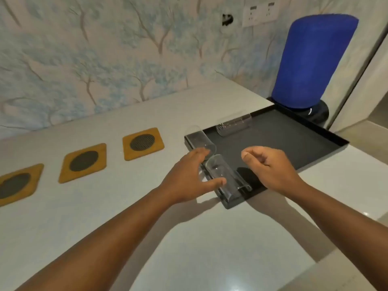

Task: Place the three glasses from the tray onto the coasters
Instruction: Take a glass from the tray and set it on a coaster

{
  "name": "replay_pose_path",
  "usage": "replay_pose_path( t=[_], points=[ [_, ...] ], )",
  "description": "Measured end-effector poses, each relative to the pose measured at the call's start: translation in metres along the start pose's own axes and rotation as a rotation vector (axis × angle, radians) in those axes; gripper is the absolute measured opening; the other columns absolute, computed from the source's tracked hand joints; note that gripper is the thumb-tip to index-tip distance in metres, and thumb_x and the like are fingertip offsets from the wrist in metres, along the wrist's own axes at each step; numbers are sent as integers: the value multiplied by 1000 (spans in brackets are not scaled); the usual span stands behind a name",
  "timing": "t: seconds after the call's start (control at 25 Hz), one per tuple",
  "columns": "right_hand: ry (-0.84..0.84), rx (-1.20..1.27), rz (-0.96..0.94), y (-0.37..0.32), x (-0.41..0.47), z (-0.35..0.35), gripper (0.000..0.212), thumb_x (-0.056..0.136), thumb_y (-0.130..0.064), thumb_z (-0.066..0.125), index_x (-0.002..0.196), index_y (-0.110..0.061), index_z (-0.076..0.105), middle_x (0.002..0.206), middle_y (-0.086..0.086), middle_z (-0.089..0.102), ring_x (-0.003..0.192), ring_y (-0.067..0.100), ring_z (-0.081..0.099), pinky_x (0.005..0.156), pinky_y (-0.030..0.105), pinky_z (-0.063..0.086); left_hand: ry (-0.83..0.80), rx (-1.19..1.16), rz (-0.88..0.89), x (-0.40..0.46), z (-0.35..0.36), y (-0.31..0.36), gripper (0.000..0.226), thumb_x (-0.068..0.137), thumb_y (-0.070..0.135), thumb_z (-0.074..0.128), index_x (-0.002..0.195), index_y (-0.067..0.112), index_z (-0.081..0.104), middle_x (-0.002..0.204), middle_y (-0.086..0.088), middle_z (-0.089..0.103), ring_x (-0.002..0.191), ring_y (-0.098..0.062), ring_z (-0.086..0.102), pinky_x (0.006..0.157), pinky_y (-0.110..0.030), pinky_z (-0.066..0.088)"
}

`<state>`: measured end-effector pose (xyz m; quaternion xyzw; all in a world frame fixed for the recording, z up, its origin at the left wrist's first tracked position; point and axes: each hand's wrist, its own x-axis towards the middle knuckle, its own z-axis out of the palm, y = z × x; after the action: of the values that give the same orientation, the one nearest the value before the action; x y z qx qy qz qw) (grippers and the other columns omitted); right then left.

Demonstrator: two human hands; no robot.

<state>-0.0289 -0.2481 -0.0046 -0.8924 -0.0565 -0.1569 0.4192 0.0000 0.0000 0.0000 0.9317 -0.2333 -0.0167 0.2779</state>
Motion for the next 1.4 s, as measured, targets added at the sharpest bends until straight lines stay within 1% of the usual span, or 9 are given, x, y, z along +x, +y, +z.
replay_pose_path(
  t=[0.16,0.32,0.52,0.68,0.8,0.96,1.12,1.28,1.4],
  points=[
    [-75,83,147,23,-11,17,32,96,-49,58,113,-28,74,102,-18,75,94,-1,69,86,28,56,-153,-76,-115,8,25,1,139,52,96,63,160,35,0,169,10,1,153,-15,8,116,-36,19],
    [-113,61,181,37,-9,18,40,98,-47,58,125,-20,70,107,-12,72,97,-1,67,82,16,51,-152,-79,-121,12,38,-1,140,52,90,70,159,34,-1,168,11,3,153,-17,10,116,-37,22],
    [-207,120,197,33,-6,16,38,99,-49,55,117,-20,74,106,-6,77,99,12,71,91,41,57,-47,-105,-68,10,44,6,135,52,81,75,159,34,7,163,16,16,147,-15,24,110,-29,29],
    [-352,296,248,22,0,9,48,85,-69,60,97,-27,78,94,-6,79,91,13,73,89,45,57,56,-87,30,4,42,13,132,55,73,82,157,38,5,162,16,16,147,-16,24,114,-39,34],
    [-461,423,291,13,7,5,49,72,-73,72,93,-29,79,95,-1,79,90,14,74,85,37,51,85,-63,138,2,36,16,130,58,72,80,157,38,2,160,23,12,150,-11,12,116,-33,24],
    [-542,550,293,3,14,9,50,67,-62,83,102,-28,77,105,3,79,95,18,75,84,37,50,86,22,215,-1,19,15,132,61,71,79,157,40,-6,162,25,2,142,11,-11,107,-15,3],
    [-501,586,271,-14,25,26,47,67,-55,85,102,-24,77,103,3,79,94,18,74,85,39,48,153,51,162,-12,-11,-12,136,64,83,70,158,35,-17,162,23,-21,148,3,-16,113,-22,0],
    [-457,664,275,-34,42,58,51,69,-36,90,111,-14,72,103,7,79,93,18,73,85,36,52,180,86,-87,-35,-28,-70,95,89,79,41,161,27,9,168,9,9,152,-5,4,121,-33,11],
    [-444,723,280,-47,57,88,64,62,-32,94,117,-12,68,106,3,79,98,15,75,79,24,54,199,128,-197,-48,-38,-114,76,98,64,41,157,17,32,162,-3,34,148,-21,29,117,-39,24]
  ],
)
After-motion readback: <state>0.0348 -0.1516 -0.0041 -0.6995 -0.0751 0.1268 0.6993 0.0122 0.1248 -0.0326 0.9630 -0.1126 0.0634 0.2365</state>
